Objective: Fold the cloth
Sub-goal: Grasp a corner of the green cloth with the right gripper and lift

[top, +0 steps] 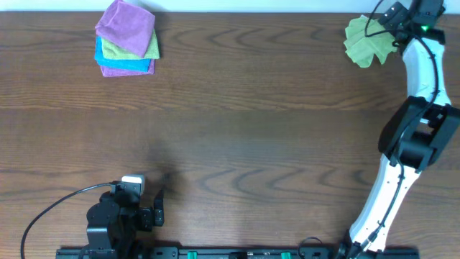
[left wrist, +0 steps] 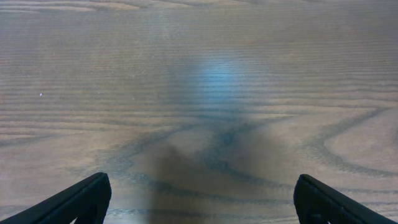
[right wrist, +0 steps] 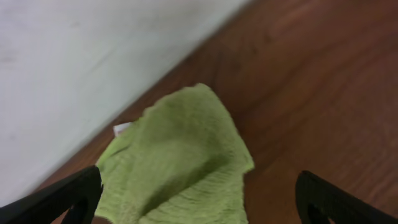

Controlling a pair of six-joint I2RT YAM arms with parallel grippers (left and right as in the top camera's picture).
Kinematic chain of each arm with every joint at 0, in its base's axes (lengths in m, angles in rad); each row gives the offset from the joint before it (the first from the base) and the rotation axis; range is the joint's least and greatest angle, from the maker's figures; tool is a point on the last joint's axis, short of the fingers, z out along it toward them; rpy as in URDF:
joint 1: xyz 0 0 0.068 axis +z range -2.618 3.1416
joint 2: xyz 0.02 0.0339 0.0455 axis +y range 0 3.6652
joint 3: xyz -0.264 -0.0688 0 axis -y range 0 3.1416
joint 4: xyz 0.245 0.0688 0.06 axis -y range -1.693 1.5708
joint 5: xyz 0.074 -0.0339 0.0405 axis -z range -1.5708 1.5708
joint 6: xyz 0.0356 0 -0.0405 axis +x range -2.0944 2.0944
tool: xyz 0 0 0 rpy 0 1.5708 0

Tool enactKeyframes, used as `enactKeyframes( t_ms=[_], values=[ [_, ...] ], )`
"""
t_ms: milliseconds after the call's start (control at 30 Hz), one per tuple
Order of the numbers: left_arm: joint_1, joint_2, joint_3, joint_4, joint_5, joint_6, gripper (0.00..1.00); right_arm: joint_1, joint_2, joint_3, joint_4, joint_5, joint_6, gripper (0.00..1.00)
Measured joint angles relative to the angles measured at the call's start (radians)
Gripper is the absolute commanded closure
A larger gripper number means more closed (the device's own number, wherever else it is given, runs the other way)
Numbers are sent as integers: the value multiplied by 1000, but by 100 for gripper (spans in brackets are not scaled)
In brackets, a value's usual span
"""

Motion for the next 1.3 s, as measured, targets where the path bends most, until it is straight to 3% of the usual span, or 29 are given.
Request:
enactKeyframes(
  t_ms=[700, 767, 900, 1033, 1300],
  values=[
    [0, 0, 0, 0, 0, 0, 5, -6, 130, 6, -11, -83, 119, 8],
    [0, 0, 0, 0, 0, 0, 5, -6, 136, 6, -6, -86, 119, 14],
    [0, 0, 0, 0, 0, 0, 5, -6, 137, 6, 10, -101, 124, 45],
    [0, 0, 0, 0, 0, 0, 5, -5, 137, 6, 32, -109, 129, 96],
    [0, 0, 0, 0, 0, 0, 5, -2, 137, 6, 31, -110, 111, 99]
  ],
)
